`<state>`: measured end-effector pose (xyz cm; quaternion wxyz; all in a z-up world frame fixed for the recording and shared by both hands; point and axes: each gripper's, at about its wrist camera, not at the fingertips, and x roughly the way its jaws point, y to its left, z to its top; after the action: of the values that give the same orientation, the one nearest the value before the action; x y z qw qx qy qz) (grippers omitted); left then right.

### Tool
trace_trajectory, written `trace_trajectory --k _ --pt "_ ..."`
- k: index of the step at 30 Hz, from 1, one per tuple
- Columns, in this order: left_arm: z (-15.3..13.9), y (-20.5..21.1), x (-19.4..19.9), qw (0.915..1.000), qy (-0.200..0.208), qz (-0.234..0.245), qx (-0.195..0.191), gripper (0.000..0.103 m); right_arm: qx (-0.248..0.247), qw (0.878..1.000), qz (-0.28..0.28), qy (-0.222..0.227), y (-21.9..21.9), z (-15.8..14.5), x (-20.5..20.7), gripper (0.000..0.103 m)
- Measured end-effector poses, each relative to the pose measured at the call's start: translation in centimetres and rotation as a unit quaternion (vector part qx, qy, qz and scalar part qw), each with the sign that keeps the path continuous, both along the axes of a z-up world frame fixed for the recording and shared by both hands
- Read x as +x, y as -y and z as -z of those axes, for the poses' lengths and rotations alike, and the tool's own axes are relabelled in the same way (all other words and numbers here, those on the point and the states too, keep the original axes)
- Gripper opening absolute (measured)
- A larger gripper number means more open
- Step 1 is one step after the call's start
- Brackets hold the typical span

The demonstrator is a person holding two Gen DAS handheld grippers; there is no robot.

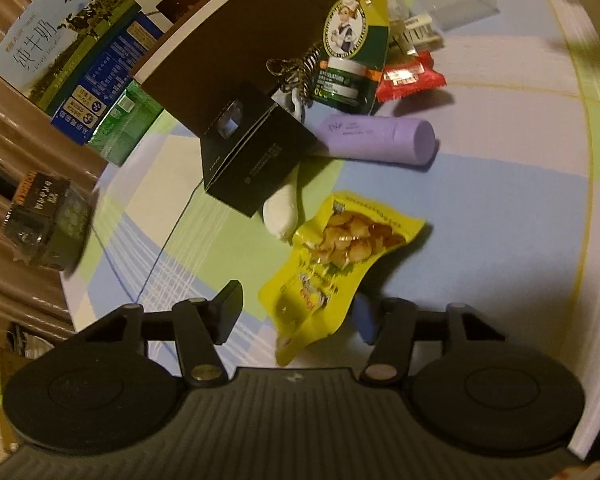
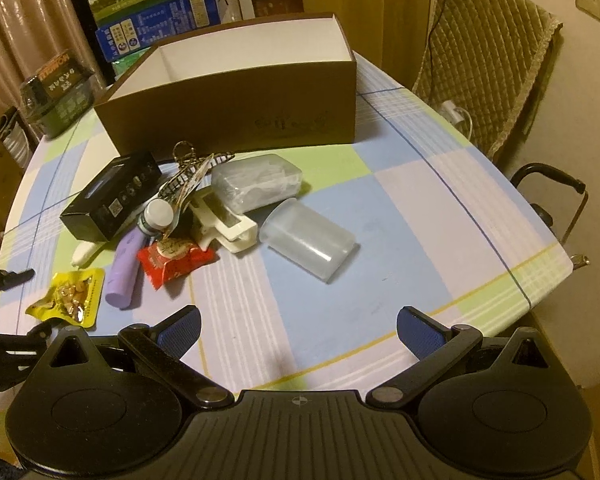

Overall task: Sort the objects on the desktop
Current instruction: 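Close the left gripper on the yellow snack bag and lift it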

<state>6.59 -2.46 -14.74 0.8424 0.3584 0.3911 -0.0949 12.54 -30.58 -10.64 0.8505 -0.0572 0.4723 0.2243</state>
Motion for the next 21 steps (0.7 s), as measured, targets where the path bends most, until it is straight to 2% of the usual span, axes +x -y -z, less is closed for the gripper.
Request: trace_trajectory --k 1,2,5,9,13,17,19,21 --pt "0.0 -0.1 0.3 1.0000 -0.002 0.000 -0.006 0.051 -0.001 1.000 0.001 -0.001 0.1 0.0 0.1 0.101" --pt "-0.1 -0.3 0.7 0.9999 -0.008 0.000 -0.014 0.044 -0.001 1.000 0.002 -0.001 0.1 0.0 0.3 0.101" --pt "-0.5 -1.0 2.0 0.9968 -0.047 -0.001 -0.064 0.020 -0.003 1.000 0.004 -0.004 0.2 0.1 0.7 0.101" --pt "-0.9 -1.2 2.8 0.9949 -0.064 -0.014 -0.078 0.016 -0.005 1.000 0.005 -0.007 0.4 0.3 1.1 0.101" --pt "-2.2 -2.2 3.1 0.9867 -0.090 -0.040 -0.129 0.013 -0.005 1.000 0.005 -0.011 0.6 0.7 1.7 0.101" --pt "-3.7 -3.7 3.2 0.9690 -0.115 -0.095 -0.197 0.011 -0.006 1.000 -0.003 -0.016 0.5 1.1 2.6 0.101" --pt "-4.6 -4.7 3.3 0.9535 -0.122 -0.131 -0.243 0.009 -0.005 1.000 -0.010 -0.018 0.4 1.3 3.0 0.101" --pt "-5.5 -6.0 3.5 0.9327 -0.126 -0.166 -0.294 0.008 -0.004 1.000 -0.019 -0.017 0.1 1.4 3.5 0.101"
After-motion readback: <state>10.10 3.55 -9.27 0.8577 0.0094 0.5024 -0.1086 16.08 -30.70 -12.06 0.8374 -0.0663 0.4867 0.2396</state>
